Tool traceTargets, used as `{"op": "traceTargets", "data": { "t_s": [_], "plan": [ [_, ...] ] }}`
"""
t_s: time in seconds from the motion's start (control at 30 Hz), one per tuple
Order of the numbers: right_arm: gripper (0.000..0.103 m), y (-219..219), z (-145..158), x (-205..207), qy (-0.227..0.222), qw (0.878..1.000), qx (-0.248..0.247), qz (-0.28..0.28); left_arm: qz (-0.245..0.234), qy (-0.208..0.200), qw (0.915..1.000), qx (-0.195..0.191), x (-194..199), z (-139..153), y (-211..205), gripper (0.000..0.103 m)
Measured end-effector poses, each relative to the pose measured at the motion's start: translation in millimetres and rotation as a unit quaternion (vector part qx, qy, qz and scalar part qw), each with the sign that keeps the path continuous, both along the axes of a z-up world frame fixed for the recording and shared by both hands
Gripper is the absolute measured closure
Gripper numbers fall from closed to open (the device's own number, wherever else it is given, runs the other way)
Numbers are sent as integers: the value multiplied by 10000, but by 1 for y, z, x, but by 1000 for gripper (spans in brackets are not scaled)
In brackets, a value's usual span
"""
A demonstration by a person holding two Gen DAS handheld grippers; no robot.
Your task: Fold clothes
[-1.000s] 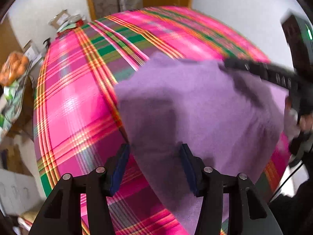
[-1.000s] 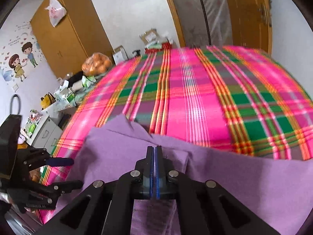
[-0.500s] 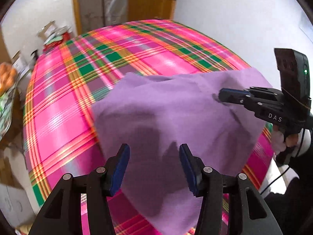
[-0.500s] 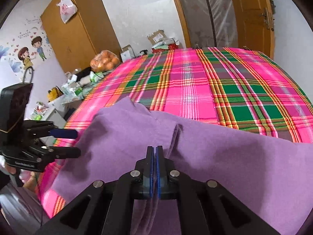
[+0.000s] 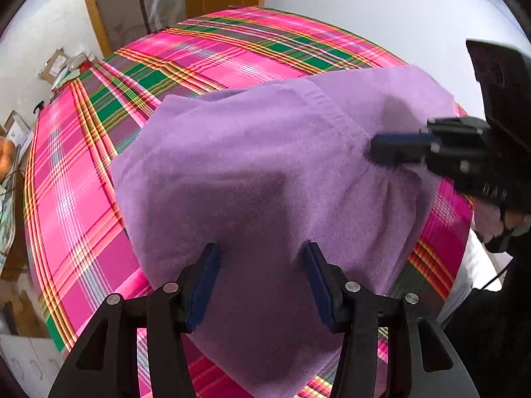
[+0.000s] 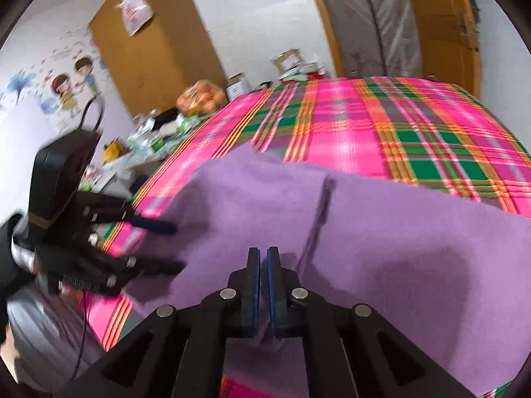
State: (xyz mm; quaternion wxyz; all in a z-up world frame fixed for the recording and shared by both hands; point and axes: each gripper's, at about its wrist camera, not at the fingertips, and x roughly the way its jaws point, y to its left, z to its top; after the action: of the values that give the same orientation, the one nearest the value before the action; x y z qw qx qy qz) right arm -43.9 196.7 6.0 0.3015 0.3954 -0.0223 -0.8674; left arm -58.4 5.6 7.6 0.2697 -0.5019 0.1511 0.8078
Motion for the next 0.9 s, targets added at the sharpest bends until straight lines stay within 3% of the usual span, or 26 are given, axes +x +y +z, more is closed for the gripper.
{"op": "traceTargets", "data": {
  "t_s": [0.3,0.4,0.57,0.77,0.9],
  "plan": [
    [99,14,-4,3,2,9999,-81,-92,4,52,10000,-85,2,-1,1,48],
    [88,28,-7,-2,-95,9994,-67,-331,-1,60,9999,-119,2,-1,2,48],
    [87,55,-7,-8,-209,9966,-78,-787,-7,53,9999,-135,1,-1,3,48],
    [87,28,14,7,128,9993,-281,-206,-30,148,9999,61,4,14,2,48],
    [86,12,2,7,-6,9999,-118,63,68,238,9996,162,3,22,-4,48]
  ]
}}
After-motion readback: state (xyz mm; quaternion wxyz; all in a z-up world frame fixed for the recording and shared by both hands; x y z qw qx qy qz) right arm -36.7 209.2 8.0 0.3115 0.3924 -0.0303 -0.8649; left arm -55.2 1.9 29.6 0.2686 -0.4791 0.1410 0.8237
